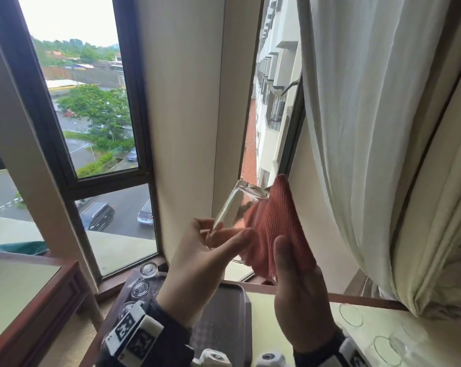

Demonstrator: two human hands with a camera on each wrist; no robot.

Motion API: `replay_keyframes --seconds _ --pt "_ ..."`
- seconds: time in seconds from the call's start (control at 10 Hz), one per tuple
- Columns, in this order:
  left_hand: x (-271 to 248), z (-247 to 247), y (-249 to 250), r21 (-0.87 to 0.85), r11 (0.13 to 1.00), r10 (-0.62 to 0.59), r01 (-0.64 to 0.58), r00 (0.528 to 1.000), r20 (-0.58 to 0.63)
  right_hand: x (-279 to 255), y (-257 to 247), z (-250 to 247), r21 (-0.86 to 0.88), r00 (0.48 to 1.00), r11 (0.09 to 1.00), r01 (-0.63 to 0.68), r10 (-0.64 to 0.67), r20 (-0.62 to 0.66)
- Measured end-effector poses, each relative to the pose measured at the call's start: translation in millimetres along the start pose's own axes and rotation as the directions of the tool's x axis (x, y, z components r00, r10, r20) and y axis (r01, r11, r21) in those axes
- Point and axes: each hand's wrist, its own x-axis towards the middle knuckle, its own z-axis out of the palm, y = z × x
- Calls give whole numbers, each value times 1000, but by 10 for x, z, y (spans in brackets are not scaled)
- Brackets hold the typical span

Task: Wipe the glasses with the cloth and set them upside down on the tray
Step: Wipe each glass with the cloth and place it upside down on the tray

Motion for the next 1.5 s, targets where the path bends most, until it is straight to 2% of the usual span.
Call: replay_keyframes --seconds 0.1,0.2,0.3,0.4,0.5,0.6,0.7,0.8,0.9,1.0,1.1,1.2,1.4,1.5 --pt "42 11 62 52 993 -115 108 979 167 -7 20 -13 -8 999 999 -34 34 -29" --pt "48 15 99 89 984 -175 156 946 272 10 84 -28 -100 989 985 142 -144 -15" --pt "43 14 91 62 982 -189 179 952 242 36 63 -27 -167 910 895 414 -410 57" --pt "69 19 87 -172 958 -197 230 961 193 10 132 -21 -205 864 839 503 -482 148" --pt "90 22 201 -403 877 -196 262 961 197 -63 197 5 -387 819 722 574 -524 235" --pt "87 26 260 -438 863 -142 250 954 264 -79 265 57 -598 779 521 609 -535 327" --pt "83 17 240 -299 940 -83 167 958 275 -61 237 58 -720 819 447 530 -491 298" --pt "86 35 231 -189 972 -73 136 949 308 -20 121 46 -765 874 454 457 -389 292" --pt "96 54 221 -183 964 -122 191 935 334 -21 108 61 -763 895 473 440 -296 332" --pt "124 40 200 -223 937 -174 268 914 367 -51 146 20 -694 879 544 472 -353 321" --pt "134 28 187 -311 892 -206 327 909 362 -107 181 -50 -627 849 598 499 -482 216" --pt "157 -12 159 -344 880 -208 328 916 342 -118 212 -95 -620 802 560 550 -562 204" --pt "73 5 10 -224 948 -151 225 941 303 -111 329 -61 -637 803 553 537 -567 185" --pt "-23 9 -114 -155 968 -132 198 926 354 -148 317 -31 -667 846 580 468 -512 148"
